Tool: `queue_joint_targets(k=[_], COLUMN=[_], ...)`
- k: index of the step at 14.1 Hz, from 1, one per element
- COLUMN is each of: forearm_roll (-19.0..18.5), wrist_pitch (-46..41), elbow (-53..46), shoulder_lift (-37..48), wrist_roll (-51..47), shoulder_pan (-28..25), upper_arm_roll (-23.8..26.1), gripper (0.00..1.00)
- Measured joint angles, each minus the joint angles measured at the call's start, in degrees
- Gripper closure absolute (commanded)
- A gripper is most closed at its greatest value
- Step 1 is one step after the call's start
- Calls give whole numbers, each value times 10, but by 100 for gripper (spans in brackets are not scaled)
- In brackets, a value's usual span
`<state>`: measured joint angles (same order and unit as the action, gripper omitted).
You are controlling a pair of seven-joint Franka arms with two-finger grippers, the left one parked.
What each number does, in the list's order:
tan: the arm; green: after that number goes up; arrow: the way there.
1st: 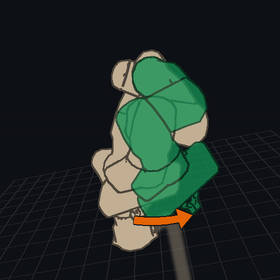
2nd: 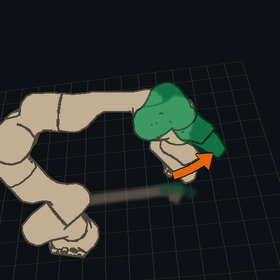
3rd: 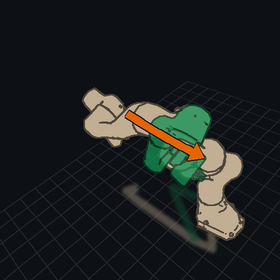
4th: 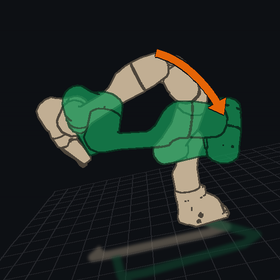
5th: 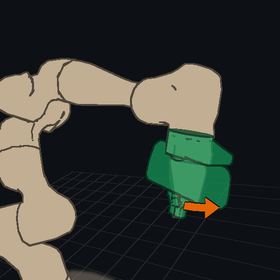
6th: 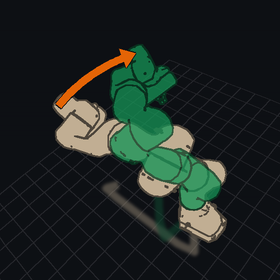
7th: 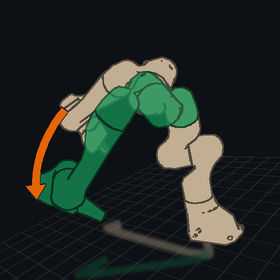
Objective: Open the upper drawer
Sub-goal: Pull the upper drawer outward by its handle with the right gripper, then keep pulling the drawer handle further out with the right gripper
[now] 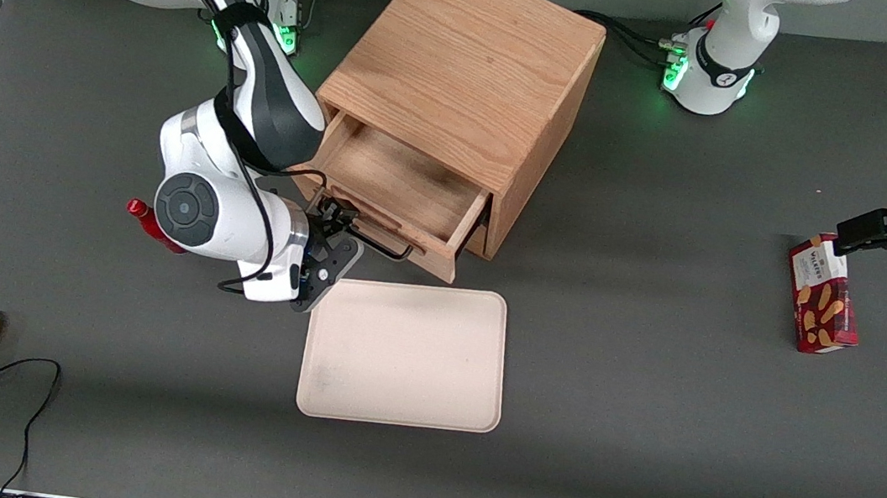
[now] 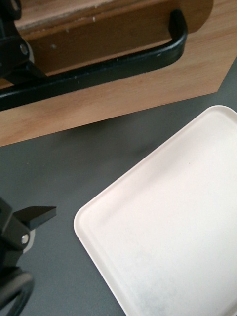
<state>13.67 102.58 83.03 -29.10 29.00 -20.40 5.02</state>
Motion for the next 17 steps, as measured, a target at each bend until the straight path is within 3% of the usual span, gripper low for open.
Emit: queue_joint_targets(k=[17], forearm_roll=[2], wrist_pitch=[55], elbow=[-15], shoulder_lift=[-12], wrist_roll=[11], shoulder_pan=[12], upper_arm_roll=[0], gripper=[0])
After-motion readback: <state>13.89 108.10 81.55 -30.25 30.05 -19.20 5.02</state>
